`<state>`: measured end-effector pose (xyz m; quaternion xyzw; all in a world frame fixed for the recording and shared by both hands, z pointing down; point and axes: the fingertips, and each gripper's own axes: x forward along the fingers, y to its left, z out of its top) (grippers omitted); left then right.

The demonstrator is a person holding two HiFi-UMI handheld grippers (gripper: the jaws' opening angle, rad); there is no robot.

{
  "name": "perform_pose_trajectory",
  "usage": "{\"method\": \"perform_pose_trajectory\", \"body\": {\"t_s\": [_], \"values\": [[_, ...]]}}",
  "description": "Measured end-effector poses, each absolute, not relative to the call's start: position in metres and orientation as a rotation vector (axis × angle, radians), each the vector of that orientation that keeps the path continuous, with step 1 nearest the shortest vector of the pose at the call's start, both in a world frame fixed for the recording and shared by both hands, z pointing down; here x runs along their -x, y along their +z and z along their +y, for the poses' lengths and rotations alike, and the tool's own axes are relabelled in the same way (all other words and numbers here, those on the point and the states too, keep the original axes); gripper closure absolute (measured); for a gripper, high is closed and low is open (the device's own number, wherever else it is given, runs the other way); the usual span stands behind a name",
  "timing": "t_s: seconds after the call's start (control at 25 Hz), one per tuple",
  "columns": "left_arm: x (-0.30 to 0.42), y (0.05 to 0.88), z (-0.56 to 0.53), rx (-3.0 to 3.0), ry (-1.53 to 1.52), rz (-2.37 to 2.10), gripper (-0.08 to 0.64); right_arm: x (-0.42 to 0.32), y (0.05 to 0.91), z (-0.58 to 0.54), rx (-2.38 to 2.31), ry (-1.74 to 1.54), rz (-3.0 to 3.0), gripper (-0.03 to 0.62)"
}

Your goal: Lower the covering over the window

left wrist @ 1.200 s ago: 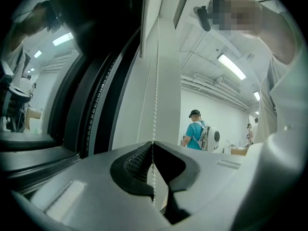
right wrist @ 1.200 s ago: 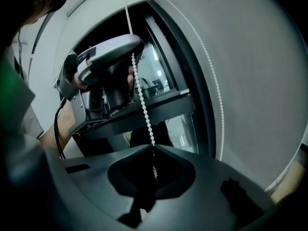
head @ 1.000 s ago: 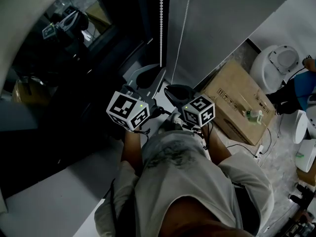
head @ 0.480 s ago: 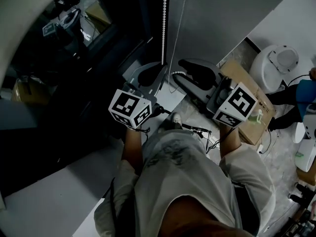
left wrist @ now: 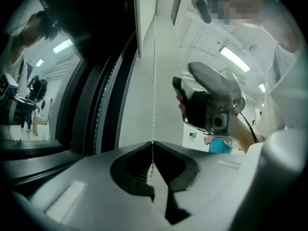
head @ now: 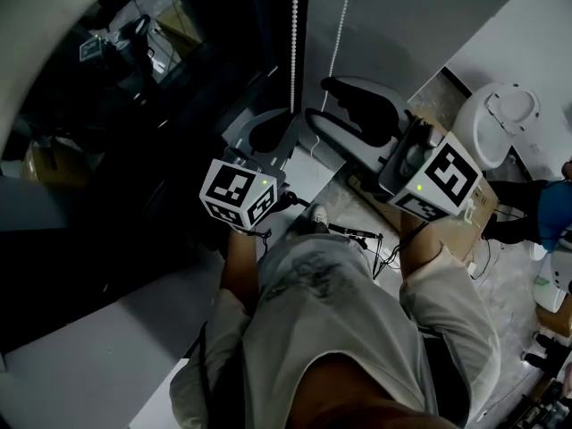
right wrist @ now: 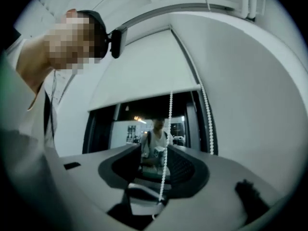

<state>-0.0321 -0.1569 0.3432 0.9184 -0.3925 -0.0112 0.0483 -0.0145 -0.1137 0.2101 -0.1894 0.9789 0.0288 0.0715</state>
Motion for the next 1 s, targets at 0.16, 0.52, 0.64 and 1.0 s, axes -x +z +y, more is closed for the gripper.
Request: {"method": "perform_pose_trajectory", "body": {"t_s": [0.16,0.52,0.64,1.0], "values": [[0.019,0.345,-0.149,-2.829,-0.026,-1.157,0.541,0.016,0.192,-0.146,0.653,0.039,2.820,0.420],[0.007,0.343,-0.138,-2.854,-0.017,-1.124,0.541,0.024,0.179,-0.157,0.663,0.063,2.806,0.541],[0.008,0.344,-0.138,-2.849,-0.028,-1.125,0.540,0.025,0.181,-0.155,0.665,0.079,2.822,0.566],[0.011,0.368,-0.140,-2.801,0.015,-1.133,0.541,0.034,0.206,-0.155,0.668,0.053,2.907,0.574]]}}
